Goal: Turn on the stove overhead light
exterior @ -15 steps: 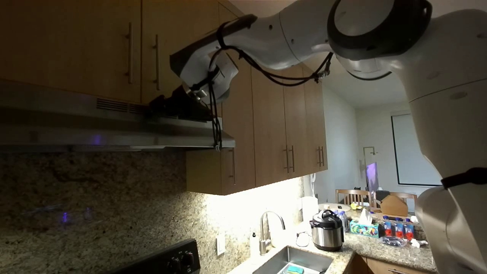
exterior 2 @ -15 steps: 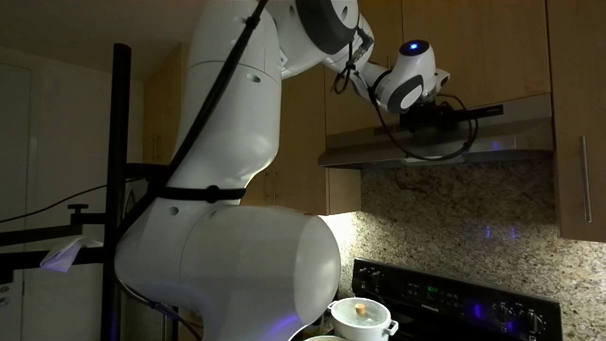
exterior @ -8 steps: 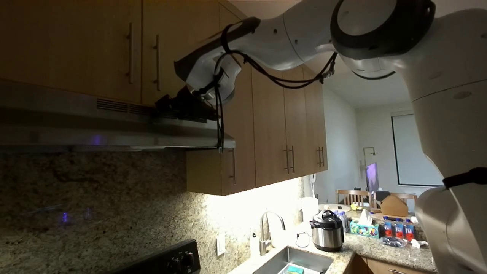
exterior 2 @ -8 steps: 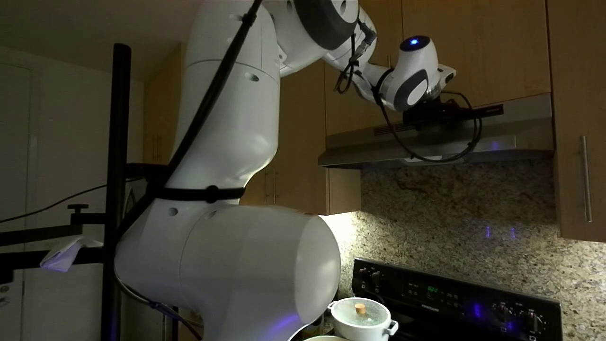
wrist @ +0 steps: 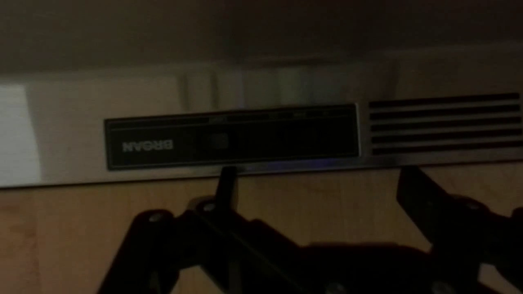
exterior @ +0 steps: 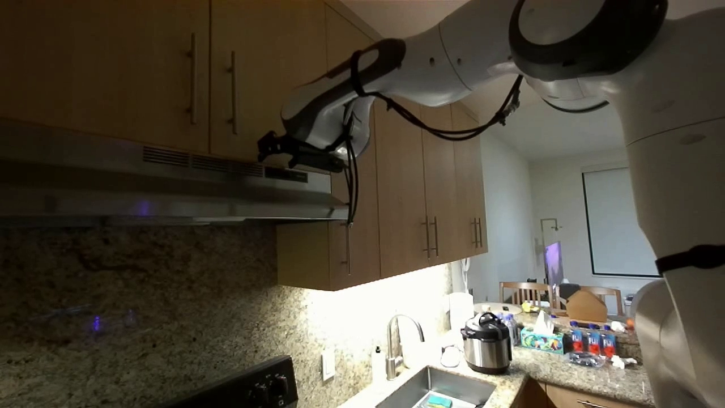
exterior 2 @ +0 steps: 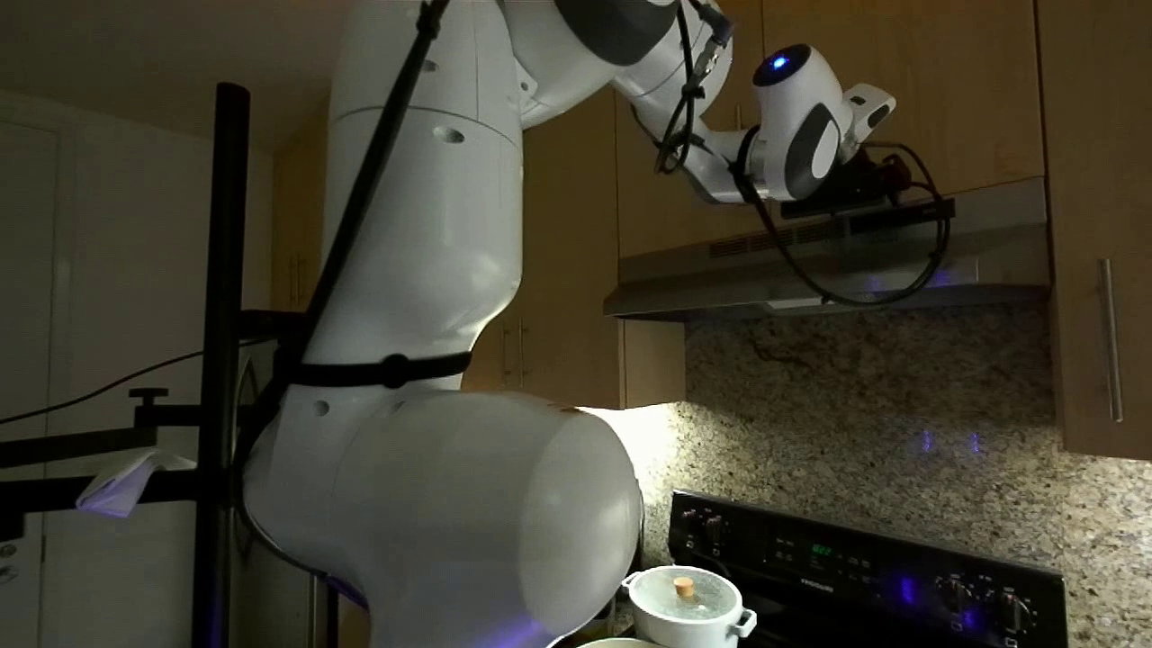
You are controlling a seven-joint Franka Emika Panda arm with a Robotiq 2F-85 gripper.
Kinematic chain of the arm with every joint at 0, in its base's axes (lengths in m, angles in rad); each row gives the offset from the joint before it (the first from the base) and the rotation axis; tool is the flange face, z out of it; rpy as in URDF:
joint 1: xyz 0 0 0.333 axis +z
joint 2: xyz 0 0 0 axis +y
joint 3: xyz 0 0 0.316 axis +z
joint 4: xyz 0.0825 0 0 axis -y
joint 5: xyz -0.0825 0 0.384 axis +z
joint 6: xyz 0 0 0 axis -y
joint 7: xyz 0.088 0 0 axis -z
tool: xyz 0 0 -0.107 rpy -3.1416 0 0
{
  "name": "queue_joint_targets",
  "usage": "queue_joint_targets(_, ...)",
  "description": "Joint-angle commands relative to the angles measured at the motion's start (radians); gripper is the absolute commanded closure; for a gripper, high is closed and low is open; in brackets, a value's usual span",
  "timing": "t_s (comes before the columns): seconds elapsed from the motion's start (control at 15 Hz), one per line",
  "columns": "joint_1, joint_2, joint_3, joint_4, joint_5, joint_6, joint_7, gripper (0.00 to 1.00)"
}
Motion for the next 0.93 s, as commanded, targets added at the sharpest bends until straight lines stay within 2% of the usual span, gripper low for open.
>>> queue_joint_targets(0.0, -0.033, -0.038, 0.053, -0.036, -0.040, -0.003, 0.059, 0.00)
queue_joint_targets(0.07, -0.043, -0.041, 0.082, -0.035, -0.013, -0.018, 0.042, 0.00)
queue_joint_targets(0.33, -0.013, -0.043, 0.107, -0.035, 0.039, -0.070, 0.022, 0.00)
queue_joint_targets(0.6, -0.024, -0.041, 0.088, -0.039, 0.006, -0.132, 0.103, 0.00)
queue_joint_targets(0.87, -0.027, -0.029, 0.067, -0.016, 0.026, -0.165, 0.113, 0.00)
